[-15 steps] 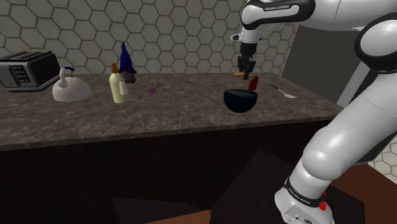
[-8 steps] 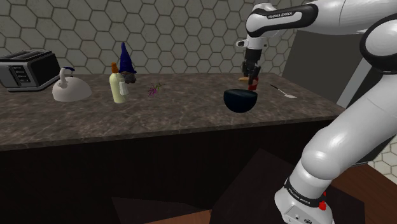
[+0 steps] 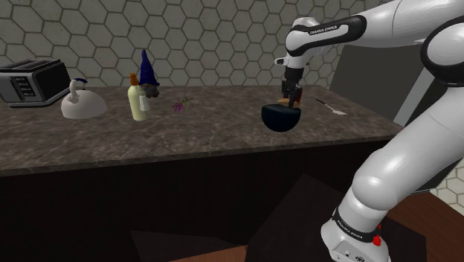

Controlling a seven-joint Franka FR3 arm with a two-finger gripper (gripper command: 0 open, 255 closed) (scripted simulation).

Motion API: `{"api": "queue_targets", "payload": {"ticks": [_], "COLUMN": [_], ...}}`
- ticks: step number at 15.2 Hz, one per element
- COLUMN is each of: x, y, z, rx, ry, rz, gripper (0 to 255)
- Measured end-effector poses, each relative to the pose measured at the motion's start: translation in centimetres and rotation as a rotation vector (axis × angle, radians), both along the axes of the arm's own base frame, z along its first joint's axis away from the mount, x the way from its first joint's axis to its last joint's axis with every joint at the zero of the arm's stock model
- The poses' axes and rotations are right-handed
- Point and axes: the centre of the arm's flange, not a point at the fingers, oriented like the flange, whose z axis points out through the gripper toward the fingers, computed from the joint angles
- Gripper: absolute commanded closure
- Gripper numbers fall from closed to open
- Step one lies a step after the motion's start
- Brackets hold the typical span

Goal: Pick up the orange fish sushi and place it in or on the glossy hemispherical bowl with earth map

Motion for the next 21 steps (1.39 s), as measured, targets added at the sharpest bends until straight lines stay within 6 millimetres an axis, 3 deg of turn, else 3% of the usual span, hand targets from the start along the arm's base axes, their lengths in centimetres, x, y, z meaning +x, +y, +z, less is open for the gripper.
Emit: {"api": "queue_targets", "payload": {"ticks": [6, 7, 13, 18, 21], "x": [0.1, 0.1, 0.1, 0.4, 0.3], "y": [0.0, 0.0, 0.0, -0.1, -0.1], "z": [-0.5, -0.5, -0.5, 3.9, 4.5], "rx": [0.000, 0.000, 0.000, -0.001, 0.000], "ry": [0.000, 0.000, -0.001, -0.001, -0.001], "rz": [0.000, 0.000, 0.000, 0.000, 0.000], "gripper": [255, 0, 0, 0, 0]}}
